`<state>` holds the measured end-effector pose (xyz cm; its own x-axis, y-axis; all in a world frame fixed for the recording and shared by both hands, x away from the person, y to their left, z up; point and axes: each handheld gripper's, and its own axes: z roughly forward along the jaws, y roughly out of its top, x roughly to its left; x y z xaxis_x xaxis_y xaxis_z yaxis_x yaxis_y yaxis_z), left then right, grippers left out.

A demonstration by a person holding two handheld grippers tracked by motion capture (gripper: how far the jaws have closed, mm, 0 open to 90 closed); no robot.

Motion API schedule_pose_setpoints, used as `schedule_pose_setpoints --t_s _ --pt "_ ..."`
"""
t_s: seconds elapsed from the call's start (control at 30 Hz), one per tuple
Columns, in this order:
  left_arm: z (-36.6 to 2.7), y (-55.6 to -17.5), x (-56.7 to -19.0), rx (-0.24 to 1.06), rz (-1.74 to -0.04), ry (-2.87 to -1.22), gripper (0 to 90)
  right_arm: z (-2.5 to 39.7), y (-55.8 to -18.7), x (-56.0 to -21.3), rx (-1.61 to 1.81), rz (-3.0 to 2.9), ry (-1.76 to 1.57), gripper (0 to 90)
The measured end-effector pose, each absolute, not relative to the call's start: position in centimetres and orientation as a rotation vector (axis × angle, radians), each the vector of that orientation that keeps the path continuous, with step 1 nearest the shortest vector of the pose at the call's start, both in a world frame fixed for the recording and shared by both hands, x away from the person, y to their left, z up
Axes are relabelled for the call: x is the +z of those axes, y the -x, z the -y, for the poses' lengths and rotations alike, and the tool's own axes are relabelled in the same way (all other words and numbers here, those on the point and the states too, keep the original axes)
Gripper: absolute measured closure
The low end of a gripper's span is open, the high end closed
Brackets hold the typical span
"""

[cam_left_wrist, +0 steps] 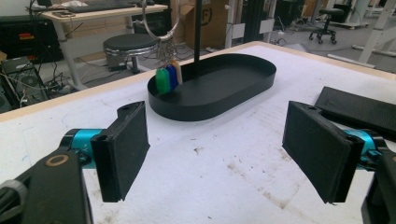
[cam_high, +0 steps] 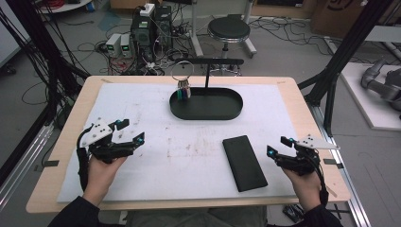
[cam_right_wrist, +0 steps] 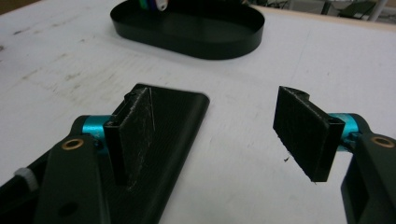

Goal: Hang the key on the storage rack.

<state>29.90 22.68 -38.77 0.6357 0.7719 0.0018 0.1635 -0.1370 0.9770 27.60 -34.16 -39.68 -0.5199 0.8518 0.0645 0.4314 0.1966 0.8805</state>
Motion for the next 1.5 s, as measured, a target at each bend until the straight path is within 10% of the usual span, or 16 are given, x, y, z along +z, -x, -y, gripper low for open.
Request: schedule_pose_setpoints --t_s 1.07,1.5 --pt "-19.5 -31.5 -38.9 0.619 -0.697 -1.706 23.0 33.2 -24.4 -44.6 1.209 -2.44 -1.518 49.1" --pt "-19.0 -31.5 -39.0 0.623 -0.695 -1.711 23.0 32.9 -25.3 -43.5 1.244 -2.462 -1.418 78.8"
